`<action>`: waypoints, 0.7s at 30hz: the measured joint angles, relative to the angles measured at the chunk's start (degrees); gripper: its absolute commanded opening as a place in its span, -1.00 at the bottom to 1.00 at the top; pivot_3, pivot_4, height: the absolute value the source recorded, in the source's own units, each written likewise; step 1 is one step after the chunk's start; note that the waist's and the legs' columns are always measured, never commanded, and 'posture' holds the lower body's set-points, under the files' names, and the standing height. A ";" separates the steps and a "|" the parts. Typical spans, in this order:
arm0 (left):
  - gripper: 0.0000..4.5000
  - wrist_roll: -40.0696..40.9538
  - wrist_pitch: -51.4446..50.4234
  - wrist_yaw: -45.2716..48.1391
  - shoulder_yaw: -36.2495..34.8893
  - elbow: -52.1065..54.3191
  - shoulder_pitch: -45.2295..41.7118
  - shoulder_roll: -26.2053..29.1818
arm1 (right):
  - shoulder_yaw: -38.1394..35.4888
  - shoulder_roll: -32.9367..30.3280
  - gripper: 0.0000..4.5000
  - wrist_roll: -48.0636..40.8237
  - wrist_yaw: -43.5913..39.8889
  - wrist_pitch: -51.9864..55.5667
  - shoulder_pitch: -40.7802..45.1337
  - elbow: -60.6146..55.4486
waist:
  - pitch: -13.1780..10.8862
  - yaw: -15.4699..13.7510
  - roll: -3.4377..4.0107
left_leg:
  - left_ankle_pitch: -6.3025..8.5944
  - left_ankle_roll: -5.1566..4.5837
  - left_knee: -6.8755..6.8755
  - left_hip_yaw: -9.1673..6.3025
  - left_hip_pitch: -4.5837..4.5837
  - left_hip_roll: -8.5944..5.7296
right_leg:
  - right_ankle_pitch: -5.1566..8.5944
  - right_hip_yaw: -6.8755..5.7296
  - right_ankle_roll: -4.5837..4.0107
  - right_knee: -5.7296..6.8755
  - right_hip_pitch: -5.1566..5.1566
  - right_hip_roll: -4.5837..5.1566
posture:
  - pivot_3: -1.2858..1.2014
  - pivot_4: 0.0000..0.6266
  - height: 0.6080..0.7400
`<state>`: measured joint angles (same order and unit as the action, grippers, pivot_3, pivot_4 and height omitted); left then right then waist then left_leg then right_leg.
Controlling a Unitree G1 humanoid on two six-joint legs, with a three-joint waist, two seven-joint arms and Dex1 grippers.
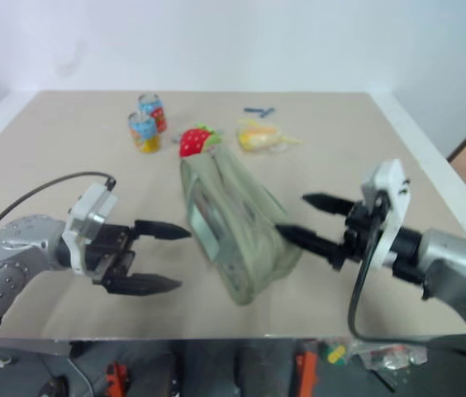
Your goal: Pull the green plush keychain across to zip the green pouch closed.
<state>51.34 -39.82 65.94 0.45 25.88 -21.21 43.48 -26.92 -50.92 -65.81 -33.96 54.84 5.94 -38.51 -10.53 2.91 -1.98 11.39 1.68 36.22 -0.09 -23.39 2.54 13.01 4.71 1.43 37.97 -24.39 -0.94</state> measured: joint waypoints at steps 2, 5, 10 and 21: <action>0.98 -0.47 0.03 0.50 0.56 -0.17 -0.58 -0.24 | 0.26 0.64 1.00 -0.22 1.44 -0.40 -1.22 -1.49 | 0.00 0.00 -0.04 | 0.00 0.00 0.03 -0.05 0.01 0.01 | -0.01 -0.04 0.00 0.00 0.03 -0.02 | 0.03 -0.52 1.00; 1.00 -1.04 0.07 0.87 1.39 -0.30 -1.52 -0.97 | 3.06 2.94 0.89 0.07 3.33 -1.25 -2.83 -2.79 | -0.02 -0.13 -0.04 | -0.01 -0.01 0.10 -0.11 0.00 0.00 | -0.01 -0.05 0.00 0.00 0.05 -0.03 | 0.03 -0.52 1.00; 1.00 -1.95 0.07 1.01 1.46 -0.62 -1.95 -1.31 | 4.63 3.78 0.20 0.54 4.39 -2.68 -3.21 -2.76 | -0.02 -0.12 -0.05 | -0.01 0.00 0.13 -0.04 -0.02 -0.02 | -0.01 0.02 0.01 0.00 0.05 -0.01 | 0.03 -0.52 1.00; 1.00 -2.70 0.00 0.45 1.47 -0.43 -1.67 -1.79 | 11.23 -3.74 -0.96 9.48 -6.72 -6.84 2.51 3.35 | -0.03 -0.07 -0.06 | 0.00 0.00 0.12 -0.03 0.01 0.00 | 0.00 -0.01 0.00 0.00 0.04 -0.02 | 0.03 -0.52 1.00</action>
<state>48.64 -39.82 66.39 1.91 25.44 -22.88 41.69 -15.68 -54.66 -56.33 -40.68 48.00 8.45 -35.16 -10.56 2.84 -2.04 11.39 1.68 36.35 -0.12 -23.38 2.54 13.01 4.71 1.43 37.97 -24.36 -0.96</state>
